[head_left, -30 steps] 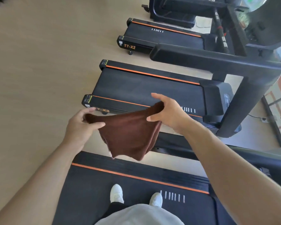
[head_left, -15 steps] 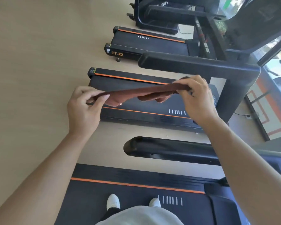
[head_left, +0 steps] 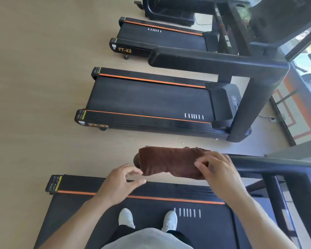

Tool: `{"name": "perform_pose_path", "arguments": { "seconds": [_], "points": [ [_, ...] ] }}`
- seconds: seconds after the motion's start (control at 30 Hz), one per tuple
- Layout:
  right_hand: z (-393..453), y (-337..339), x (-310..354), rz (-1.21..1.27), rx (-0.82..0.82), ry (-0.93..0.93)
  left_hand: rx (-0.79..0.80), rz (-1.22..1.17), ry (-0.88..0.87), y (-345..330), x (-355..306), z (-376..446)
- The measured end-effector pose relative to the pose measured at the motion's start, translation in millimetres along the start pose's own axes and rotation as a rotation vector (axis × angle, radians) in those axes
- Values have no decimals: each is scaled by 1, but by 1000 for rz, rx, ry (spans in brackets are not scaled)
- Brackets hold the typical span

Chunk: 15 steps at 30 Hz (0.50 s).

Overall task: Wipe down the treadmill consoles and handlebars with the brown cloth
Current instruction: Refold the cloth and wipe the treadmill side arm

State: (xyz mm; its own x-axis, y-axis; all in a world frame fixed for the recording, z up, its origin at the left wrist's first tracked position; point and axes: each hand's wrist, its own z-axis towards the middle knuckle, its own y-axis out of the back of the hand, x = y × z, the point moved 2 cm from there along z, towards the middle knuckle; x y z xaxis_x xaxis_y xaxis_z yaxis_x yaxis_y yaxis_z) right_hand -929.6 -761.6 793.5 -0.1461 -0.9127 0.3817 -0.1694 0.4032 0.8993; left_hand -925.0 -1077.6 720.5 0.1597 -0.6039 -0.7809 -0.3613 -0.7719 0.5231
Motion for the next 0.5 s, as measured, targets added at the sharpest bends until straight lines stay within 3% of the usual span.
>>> {"name": "perform_pose_path", "arguments": {
  "seconds": [0.07,0.2,0.27,0.5],
  "points": [
    [21,-28,25,-32,-59,31,-82,-9,37,10,-2,3],
    [64,-78,59,-287,63,-34,-208,-53,56,26,2,3],
    [74,-89,79,-325,100,19,-256,-85,72,33,10,-1],
    [75,-133,133,-492,146,541,-430,-151,134,45,20,-8]
  ]
}}
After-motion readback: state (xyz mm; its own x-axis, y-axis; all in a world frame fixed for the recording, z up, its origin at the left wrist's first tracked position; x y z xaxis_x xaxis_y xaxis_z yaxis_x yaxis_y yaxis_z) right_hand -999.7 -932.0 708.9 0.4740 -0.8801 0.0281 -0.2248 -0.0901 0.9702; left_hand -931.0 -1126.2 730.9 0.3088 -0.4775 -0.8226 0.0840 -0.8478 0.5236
